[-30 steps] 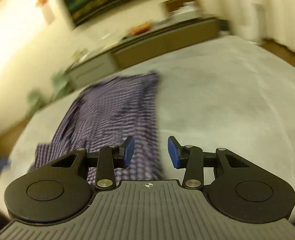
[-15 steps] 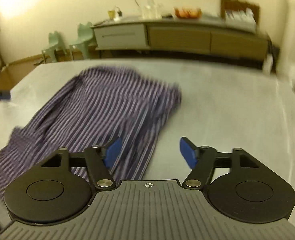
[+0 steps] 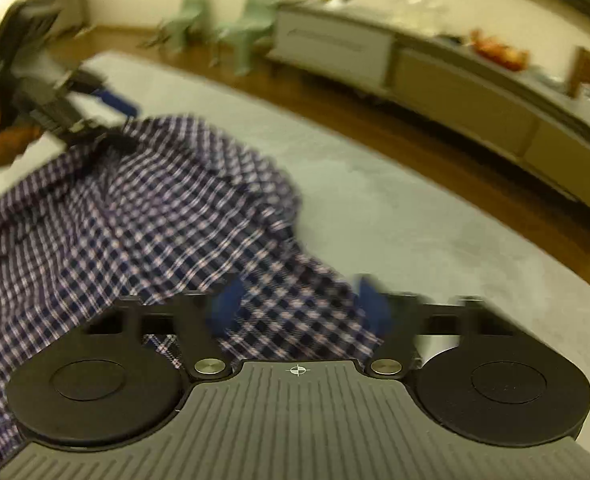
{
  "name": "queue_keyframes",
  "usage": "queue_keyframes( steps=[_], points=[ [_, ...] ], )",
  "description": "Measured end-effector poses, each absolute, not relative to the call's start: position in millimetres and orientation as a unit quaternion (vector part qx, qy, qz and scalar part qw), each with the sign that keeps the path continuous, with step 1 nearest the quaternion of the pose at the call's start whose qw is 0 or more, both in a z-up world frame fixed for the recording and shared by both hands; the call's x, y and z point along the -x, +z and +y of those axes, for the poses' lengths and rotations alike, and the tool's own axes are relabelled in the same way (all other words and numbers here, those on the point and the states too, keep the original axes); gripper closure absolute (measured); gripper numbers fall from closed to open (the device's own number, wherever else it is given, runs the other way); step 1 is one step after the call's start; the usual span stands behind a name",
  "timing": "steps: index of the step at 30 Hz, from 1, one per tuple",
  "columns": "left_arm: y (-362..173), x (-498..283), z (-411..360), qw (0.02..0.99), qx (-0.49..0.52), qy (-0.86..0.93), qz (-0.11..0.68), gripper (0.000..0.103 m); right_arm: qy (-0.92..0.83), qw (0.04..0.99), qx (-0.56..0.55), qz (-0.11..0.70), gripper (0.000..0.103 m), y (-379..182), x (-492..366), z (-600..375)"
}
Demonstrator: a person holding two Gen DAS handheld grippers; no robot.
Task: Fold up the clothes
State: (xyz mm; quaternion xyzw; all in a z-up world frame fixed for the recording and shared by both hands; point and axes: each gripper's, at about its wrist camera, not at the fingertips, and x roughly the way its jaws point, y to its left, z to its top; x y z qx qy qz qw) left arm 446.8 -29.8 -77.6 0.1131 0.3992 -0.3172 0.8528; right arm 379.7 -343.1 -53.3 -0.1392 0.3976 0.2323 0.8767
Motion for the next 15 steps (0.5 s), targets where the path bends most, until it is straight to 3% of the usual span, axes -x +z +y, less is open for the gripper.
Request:
queue_keyframes(
  steps=[1, 10, 11, 12, 13, 15],
  points=[
    [-80, -447, -31, 0.848, -0.109, -0.324, 0.404, 0.098, 0.236, 0.873, 0.142, 0.403, 0.103, -56, -380, -338],
    [-31, -402, -27, 0.867, -0.12, -0.323, 0.361, 0.1, 0.236, 0.897, 0.148, 0.344, 0.1, -1, -320, -338],
    [-29, -400, -28, 0.868, -0.12, -0.318, 0.363, 0.1, 0.228, 0.898, 0.146, 0.347, 0.092, 3, -320, -340],
    [-27, -398, -28, 0.869, -0.119, -0.314, 0.365, 0.1, 0.22, 0.899, 0.145, 0.35, 0.07, 6, -321, -342],
    [-26, -397, -31, 0.869, -0.122, -0.31, 0.367, 0.1, 0.214, 0.9, 0.145, 0.352, 0.039, 6, -325, -344],
    [-24, -396, -37, 0.868, -0.129, -0.303, 0.371, 0.099, 0.207, 0.899, 0.15, 0.356, 0.024, 1, -335, -344]
  ],
)
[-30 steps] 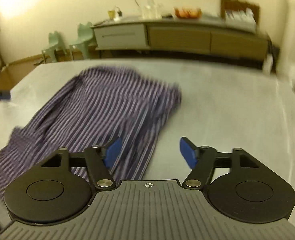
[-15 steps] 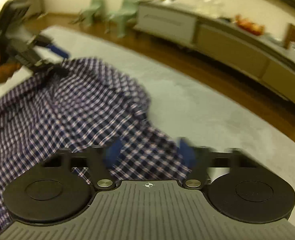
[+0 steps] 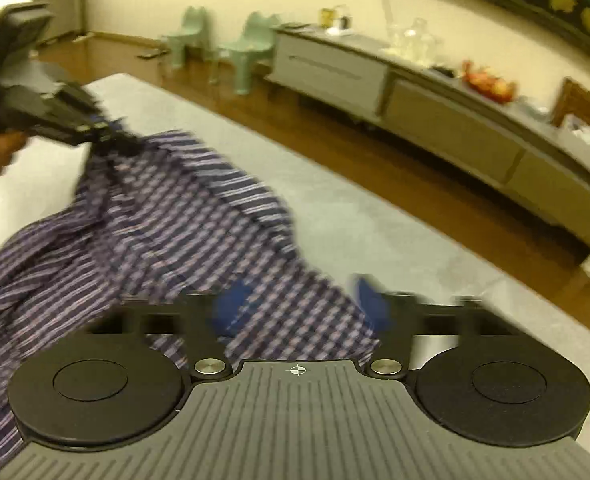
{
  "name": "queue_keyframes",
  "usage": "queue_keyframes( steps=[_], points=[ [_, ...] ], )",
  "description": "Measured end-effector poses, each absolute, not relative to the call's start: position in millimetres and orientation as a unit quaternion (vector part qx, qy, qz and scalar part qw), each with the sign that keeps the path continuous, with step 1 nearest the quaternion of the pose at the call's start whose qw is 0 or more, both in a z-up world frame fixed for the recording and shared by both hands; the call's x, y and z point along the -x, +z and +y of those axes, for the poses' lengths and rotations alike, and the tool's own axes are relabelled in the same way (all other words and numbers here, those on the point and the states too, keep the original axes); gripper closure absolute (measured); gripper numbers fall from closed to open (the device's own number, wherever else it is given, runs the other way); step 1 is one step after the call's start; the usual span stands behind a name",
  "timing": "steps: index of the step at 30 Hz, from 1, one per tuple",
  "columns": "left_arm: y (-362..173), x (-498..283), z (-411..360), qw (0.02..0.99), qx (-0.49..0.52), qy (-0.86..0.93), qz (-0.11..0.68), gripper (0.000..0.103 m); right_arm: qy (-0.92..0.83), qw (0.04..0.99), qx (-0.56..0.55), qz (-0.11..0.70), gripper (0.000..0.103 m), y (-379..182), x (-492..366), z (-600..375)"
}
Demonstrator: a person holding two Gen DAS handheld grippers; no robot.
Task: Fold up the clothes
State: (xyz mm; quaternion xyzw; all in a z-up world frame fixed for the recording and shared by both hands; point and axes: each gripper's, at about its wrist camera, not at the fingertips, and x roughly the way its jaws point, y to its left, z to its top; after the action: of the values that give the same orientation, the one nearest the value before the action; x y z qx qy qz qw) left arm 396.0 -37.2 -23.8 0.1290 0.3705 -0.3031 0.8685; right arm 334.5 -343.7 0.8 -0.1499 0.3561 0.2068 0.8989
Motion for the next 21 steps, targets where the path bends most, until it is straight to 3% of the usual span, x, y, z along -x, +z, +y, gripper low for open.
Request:
queue_keyframes(
  steps=[2, 3, 5, 6, 7, 9, 11, 13, 15, 21],
  points=[
    [-29, -402, -41, 0.869, -0.132, -0.297, 0.372, 0.096, 0.202, 0.897, 0.157, 0.36, 0.023, -7, -346, -342],
    [-32, -406, -43, 0.87, -0.131, -0.295, 0.373, 0.088, 0.201, 0.895, 0.161, 0.363, 0.022, -12, -353, -341],
    [-38, -416, -39, 0.871, -0.123, -0.295, 0.374, 0.065, 0.203, 0.888, 0.173, 0.374, 0.022, -26, -371, -339],
    [-43, -422, -37, 0.87, -0.121, -0.298, 0.374, 0.045, 0.206, 0.883, 0.178, 0.383, 0.022, -35, -381, -339],
    [-49, -428, -35, 0.869, -0.119, -0.301, 0.374, 0.039, 0.209, 0.878, 0.183, 0.39, 0.022, -44, -391, -338],
    [-61, -437, -31, 0.863, -0.114, -0.312, 0.38, 0.04, 0.219, 0.868, 0.196, 0.4, 0.025, -59, -406, -341],
    [-72, -442, -31, 0.85, -0.111, -0.333, 0.392, 0.045, 0.24, 0.867, 0.177, 0.4, 0.043, -67, -414, -346],
    [-78, -442, -33, 0.842, -0.112, -0.352, 0.394, 0.082, 0.265, 0.861, 0.166, 0.402, 0.098, -68, -415, -346],
    [-73, -437, -33, 0.844, -0.113, -0.358, 0.382, 0.093, 0.269, 0.855, 0.206, 0.393, 0.103, -66, -403, -338],
    [-9, -360, -6, 0.867, -0.104, -0.371, 0.316, 0.095, 0.242, 0.892, 0.238, 0.299, 0.103, -5, -304, -338]
  ],
)
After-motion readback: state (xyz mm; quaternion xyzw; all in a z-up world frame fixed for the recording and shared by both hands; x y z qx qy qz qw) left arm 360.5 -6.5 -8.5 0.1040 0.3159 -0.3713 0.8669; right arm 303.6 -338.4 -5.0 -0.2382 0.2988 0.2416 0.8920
